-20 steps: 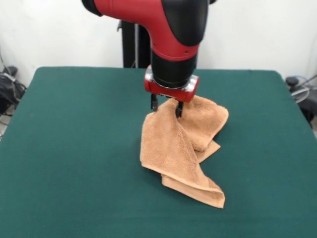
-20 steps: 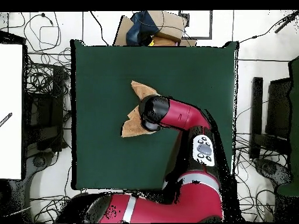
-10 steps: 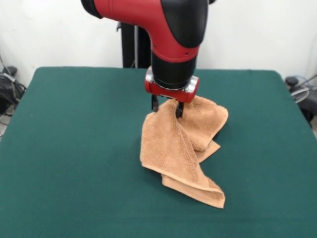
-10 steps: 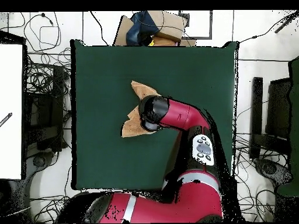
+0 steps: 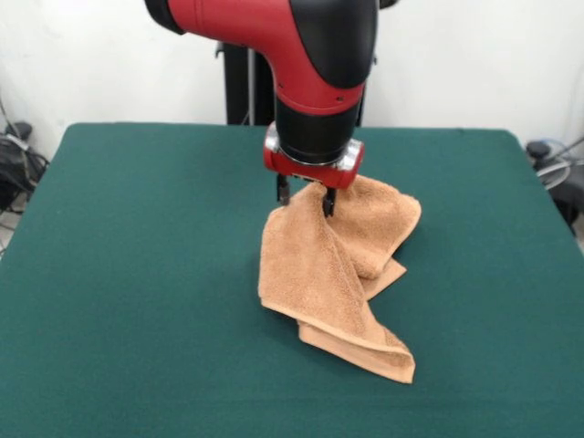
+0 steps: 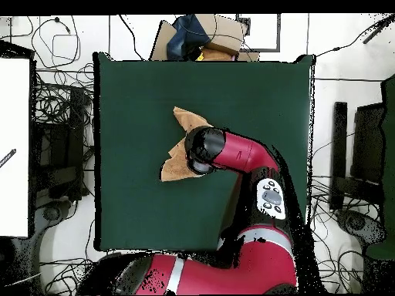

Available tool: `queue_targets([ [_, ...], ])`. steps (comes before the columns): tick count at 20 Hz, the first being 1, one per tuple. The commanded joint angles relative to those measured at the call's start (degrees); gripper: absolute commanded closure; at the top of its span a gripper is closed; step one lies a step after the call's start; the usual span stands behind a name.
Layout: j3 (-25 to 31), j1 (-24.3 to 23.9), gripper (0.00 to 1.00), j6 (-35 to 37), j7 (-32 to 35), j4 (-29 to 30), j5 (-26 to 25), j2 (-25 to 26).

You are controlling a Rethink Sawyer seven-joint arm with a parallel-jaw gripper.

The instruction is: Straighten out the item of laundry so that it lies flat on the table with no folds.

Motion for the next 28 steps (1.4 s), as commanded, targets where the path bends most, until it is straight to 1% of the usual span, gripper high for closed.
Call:
queue_targets([
  [1, 6.11, -0.33, 0.00, -3.89, 1.31, 5.83, -2.48, -1.37],
  [11, 5.85, 0.39, 0.00, -2.84, 1.99, 3.61, -2.38, -0.05],
  [14, 5.38, 1.18, 0.00, -3.44, 3.06, 3.91, -2.39, -0.07],
  [17, 5.04, 3.59, 0.00, -3.77, 5.91, 3.39, -1.61, 0.72],
  [23, 4.98, 6.78, 0.00, -5.94, 8.48, 5.36, -0.60, 0.00],
  [28, 5.09, 6.99, 0.00, -7.40, 7.12, 6.67, -0.86, -0.40],
])
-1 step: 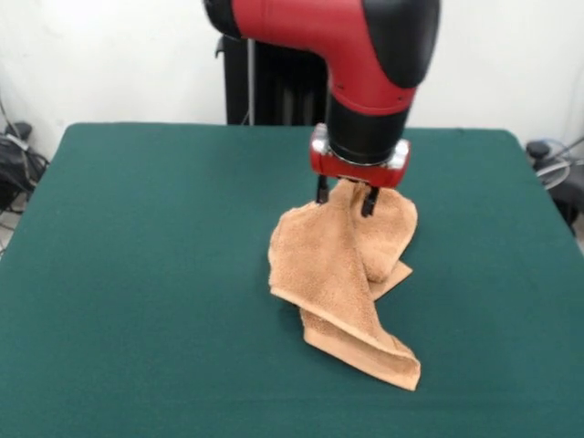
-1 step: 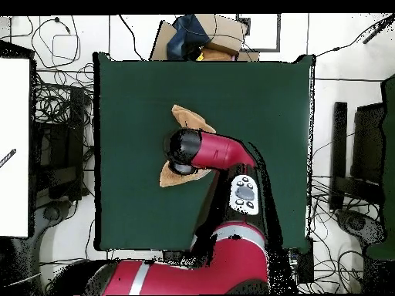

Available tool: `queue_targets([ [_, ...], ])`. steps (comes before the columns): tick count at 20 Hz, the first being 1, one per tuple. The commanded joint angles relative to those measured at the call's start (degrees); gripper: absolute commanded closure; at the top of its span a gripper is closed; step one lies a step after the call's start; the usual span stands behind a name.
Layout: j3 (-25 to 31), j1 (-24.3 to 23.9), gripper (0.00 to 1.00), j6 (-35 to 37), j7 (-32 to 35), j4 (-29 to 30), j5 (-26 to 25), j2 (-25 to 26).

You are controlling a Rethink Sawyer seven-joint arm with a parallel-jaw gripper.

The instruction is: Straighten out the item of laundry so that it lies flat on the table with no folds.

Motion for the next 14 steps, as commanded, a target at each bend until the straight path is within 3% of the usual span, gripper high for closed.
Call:
queue_targets([
  [1, 5.10, 1.63, 0.00, -6.30, 6.78, 6.16, -0.97, -0.14],
  [14, 6.39, -1.38, 0.00, -7.50, 1.94, 7.43, -2.38, -0.02],
])
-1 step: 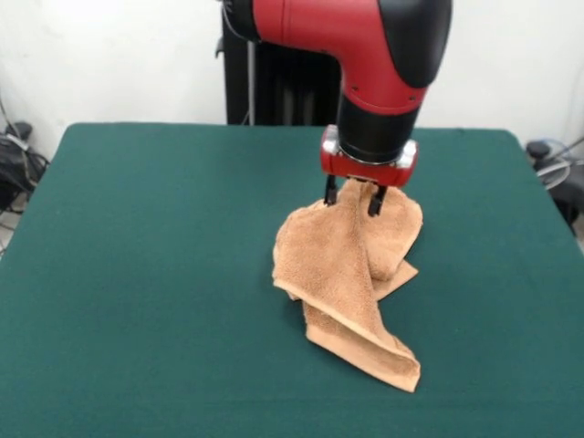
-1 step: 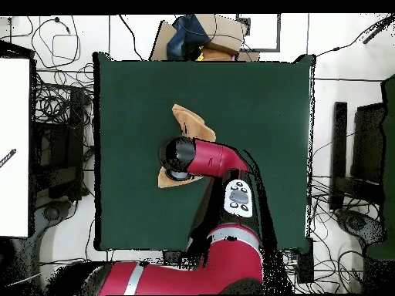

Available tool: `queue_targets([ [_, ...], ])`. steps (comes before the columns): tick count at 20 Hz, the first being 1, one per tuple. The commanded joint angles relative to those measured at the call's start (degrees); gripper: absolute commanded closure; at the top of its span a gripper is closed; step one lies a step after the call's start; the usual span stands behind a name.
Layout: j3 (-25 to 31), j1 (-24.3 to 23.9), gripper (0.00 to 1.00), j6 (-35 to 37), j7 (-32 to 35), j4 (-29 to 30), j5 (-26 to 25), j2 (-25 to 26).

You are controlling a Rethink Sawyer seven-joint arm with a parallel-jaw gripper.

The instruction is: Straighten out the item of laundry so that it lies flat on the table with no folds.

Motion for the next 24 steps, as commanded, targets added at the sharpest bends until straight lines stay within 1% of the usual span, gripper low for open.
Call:
queue_targets([
  [1, 6.31, -1.51, 0.00, -3.41, 1.91, 4.13, -2.41, 0.17],
  [24, 7.17, -2.92, 0.00, -4.76, 1.08, 6.03, -3.79, -0.45],
])
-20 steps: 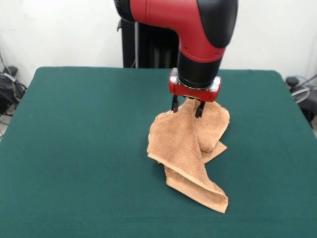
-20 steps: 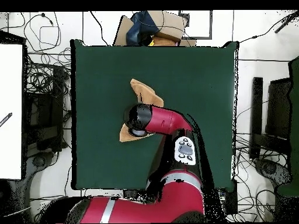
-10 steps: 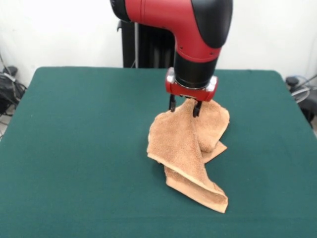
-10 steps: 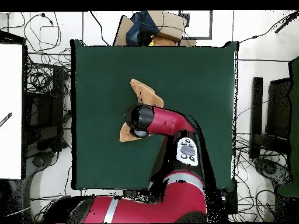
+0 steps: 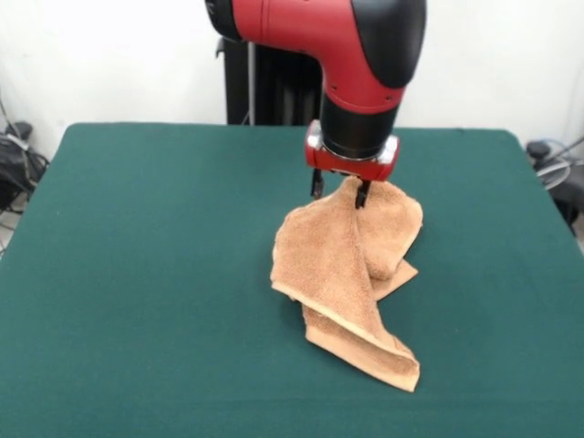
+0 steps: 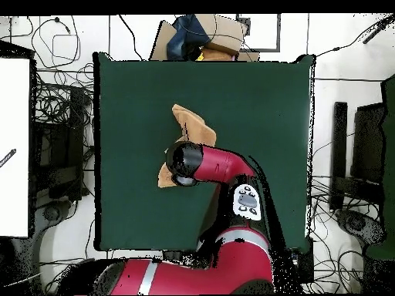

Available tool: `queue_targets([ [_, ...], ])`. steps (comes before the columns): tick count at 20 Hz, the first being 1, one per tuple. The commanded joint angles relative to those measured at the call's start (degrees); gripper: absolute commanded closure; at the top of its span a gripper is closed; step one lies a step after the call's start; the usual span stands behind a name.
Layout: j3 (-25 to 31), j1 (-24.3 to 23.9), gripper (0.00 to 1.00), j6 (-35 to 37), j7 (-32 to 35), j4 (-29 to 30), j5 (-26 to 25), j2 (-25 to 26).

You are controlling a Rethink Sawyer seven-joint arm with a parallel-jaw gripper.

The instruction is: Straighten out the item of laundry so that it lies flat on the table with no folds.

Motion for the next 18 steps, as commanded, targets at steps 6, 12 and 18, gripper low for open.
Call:
queue_targets([
  [6, 7.22, -1.34, 0.00, -3.61, 1.72, 3.59, -2.53, -0.74],
  [12, 7.55, -1.30, 0.00, -4.39, 2.69, 2.63, -2.48, 0.68],
  [18, 6.93, -0.40, 0.00, -4.97, 3.93, 1.56, -2.49, 2.10],
])
